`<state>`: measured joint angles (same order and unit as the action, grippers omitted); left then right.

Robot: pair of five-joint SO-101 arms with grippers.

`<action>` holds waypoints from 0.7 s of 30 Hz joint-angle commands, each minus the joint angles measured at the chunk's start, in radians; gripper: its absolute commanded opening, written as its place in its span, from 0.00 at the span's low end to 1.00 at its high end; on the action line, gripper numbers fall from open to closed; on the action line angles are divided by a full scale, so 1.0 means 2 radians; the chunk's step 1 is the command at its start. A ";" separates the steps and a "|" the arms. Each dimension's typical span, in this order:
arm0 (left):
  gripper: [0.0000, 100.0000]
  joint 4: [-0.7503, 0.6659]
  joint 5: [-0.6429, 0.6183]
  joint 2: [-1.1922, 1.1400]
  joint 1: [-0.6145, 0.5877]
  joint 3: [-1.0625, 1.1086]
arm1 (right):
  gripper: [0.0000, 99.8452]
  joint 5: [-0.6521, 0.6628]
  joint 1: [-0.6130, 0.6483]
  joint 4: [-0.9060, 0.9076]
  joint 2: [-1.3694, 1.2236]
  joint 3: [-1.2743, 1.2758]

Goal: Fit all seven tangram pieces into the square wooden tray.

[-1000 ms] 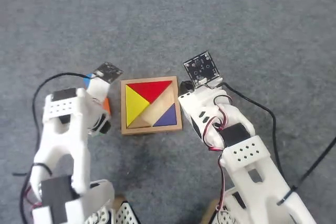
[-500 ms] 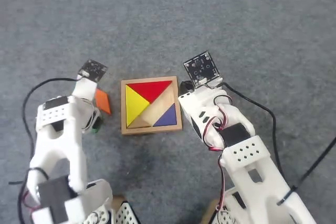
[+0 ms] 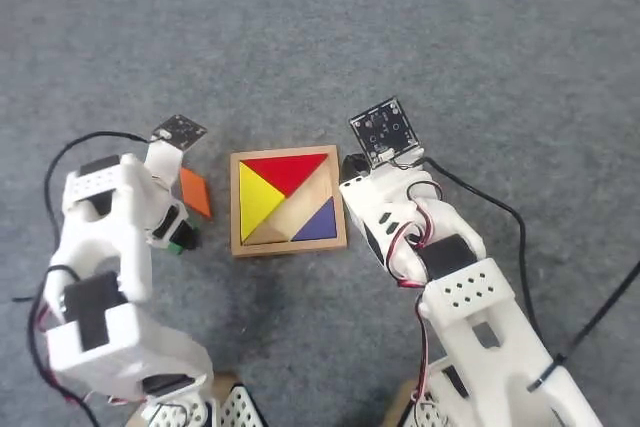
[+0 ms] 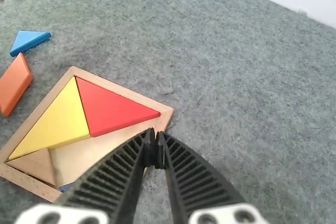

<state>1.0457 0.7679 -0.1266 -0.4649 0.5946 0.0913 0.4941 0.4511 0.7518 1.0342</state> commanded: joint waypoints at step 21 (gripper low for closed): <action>0.12 0.001 0.007 0.090 0.002 0.044 | 0.01 0.005 -0.008 -0.004 0.003 -0.019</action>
<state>1.0457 0.7679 -0.0483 -0.4649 0.6314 0.0913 0.4941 0.4511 0.7518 1.0342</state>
